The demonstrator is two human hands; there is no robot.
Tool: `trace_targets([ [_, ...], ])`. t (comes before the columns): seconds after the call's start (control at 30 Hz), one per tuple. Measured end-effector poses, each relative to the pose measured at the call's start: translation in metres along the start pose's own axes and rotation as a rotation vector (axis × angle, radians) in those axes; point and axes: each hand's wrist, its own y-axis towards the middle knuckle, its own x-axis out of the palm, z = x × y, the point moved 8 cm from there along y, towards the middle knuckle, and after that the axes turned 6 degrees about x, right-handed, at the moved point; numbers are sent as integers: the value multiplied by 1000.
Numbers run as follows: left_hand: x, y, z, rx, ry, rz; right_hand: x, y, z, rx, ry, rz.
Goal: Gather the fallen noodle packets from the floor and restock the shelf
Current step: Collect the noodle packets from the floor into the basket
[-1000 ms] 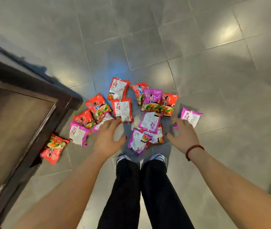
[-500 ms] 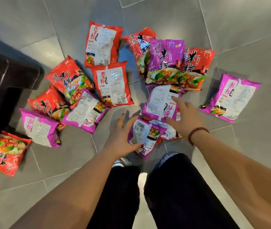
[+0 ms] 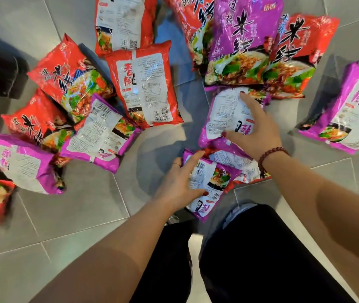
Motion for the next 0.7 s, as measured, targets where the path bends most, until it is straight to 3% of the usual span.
trace_targets([
  [0.13, -6, -10, 4, -36, -6, 50, -9, -12, -16, -43, -83, -5],
  [0.27, -44, -39, 12, -106, -115, 209, -36, -49, -39, -40, -29, -14],
  [0.7, -243, -249, 113, -78, -469, 718, -188, -232, -200, -131, 185, -21],
])
